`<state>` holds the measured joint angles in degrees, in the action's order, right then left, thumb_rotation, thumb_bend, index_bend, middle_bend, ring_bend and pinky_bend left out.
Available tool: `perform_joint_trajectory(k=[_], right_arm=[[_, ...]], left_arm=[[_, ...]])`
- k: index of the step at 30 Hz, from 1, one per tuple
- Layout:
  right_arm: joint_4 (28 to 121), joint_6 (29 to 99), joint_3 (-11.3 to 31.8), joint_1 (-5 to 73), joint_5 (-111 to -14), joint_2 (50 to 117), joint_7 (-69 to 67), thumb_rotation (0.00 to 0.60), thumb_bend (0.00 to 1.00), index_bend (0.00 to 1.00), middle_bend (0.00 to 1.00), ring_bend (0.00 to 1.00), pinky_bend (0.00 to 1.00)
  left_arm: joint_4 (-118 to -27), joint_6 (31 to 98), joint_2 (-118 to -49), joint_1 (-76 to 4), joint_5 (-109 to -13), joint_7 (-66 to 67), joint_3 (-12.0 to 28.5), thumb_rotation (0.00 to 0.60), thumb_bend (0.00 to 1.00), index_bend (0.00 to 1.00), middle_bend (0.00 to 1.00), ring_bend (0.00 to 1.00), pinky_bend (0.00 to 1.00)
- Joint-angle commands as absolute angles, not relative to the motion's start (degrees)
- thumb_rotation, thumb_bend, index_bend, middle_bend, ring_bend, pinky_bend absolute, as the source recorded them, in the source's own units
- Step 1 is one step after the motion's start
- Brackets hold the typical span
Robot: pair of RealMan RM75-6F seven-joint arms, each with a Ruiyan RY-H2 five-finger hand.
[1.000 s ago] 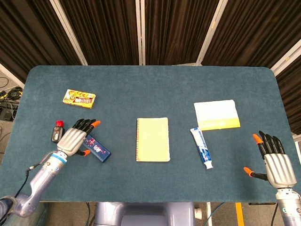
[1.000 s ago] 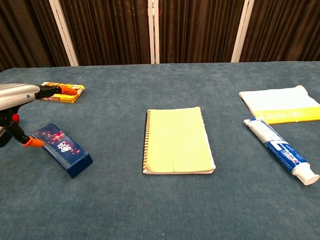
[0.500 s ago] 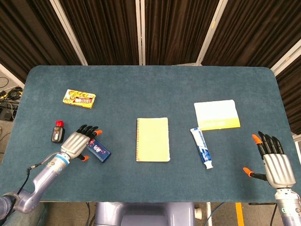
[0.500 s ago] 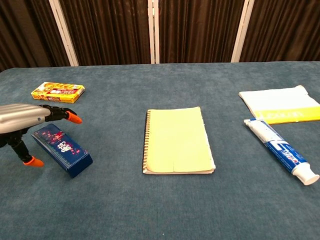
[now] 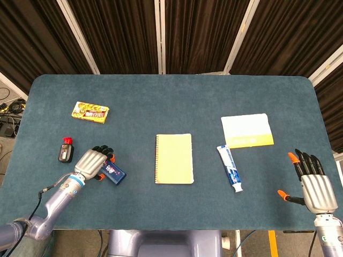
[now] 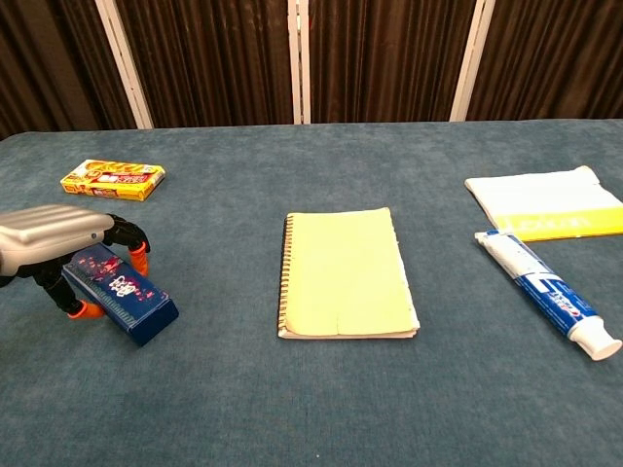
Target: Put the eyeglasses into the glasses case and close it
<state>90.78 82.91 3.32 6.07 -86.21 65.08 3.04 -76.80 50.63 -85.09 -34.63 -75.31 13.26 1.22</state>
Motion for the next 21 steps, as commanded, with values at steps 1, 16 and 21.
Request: perform_joint_trajectory(k=[1, 16, 21], right_arm=[[90.77, 82.89, 3.33, 6.08, -86.17, 65.10, 3.06, 0.600, 0.00, 0.00, 0.00, 0.00, 0.00], [90.86, 82.98, 3.27, 6.05, -86.25, 65.11, 3.26, 0.600, 0.00, 0.00, 0.00, 0.00, 0.00], [90.84, 82.89, 3.29, 6.08, -86.18, 65.10, 3.19, 0.600, 0.00, 0.00, 0.00, 0.00, 0.00]], left_arm=[[-76.64, 50.66, -85.26, -34.56, -74.81, 13.57, 1.40, 0.600, 0.25, 0.39, 0.19, 0.14, 0.22], [-75.82, 51.32, -86.00, -34.21, -73.95, 14.27, 1.44, 0.600, 0.33, 0.41, 0.19, 0.14, 0.22], [-75.79, 51.32, -86.07, -34.21, -73.74, 14.40, 1.48, 0.600, 0.40, 0.41, 0.19, 0.14, 0.22]])
